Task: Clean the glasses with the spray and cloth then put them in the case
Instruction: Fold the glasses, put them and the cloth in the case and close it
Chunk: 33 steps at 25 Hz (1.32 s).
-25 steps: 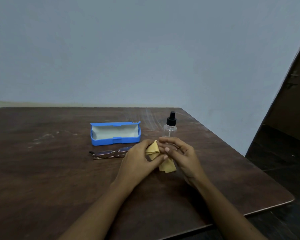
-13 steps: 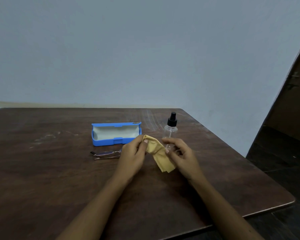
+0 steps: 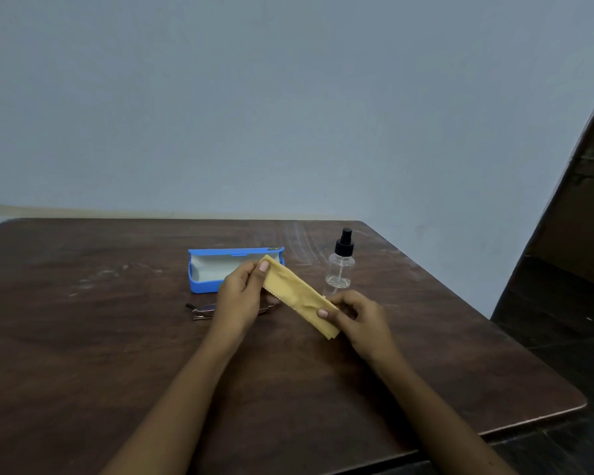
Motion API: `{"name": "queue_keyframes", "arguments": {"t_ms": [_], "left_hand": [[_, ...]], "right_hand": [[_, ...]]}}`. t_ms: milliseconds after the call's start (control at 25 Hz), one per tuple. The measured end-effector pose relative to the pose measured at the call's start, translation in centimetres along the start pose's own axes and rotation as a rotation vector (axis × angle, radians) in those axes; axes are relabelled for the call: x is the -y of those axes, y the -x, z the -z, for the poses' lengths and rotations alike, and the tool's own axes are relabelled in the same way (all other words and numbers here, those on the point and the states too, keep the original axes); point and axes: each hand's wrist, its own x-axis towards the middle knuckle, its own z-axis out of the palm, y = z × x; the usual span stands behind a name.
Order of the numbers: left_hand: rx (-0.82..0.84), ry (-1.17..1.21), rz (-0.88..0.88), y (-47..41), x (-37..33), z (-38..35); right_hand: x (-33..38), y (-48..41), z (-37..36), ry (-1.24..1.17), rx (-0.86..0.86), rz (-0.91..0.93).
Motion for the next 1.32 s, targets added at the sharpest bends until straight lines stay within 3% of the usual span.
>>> {"name": "queue_keyframes", "arguments": {"t_ms": [120, 280, 560, 760, 1040, 1320], "left_hand": [[-0.039, 0.089, 0.063, -0.4, 0.1, 0.5], [-0.173, 0.215, 0.106, -0.9, 0.1, 1.5], [-0.434, -0.242, -0.005, -1.8, 1.3, 4.1], [-0.524, -0.33, 0.071, -1.9, 1.1, 5.6], [-0.528, -0.353, 0.152, -3.4, 1.6, 7.2], [-0.423, -0.343, 0.152, -4.3, 3.3, 8.2]], "right_hand": [[0.5, -0.4, -0.5, -0.057, -0.048, -0.021], [2.1, -1.1, -1.6, -0.363, 0.01, -0.13], [3.6, -3.1, -4.5, -0.428, -0.035, -0.116], [3.6, -5.6, -6.1, -0.347, -0.113, -0.153], [2.1, -8.6, -8.2, -0.247, -0.085, -0.255], [1.1, -8.6, -8.4, -0.293, -0.073, -0.252]]}}
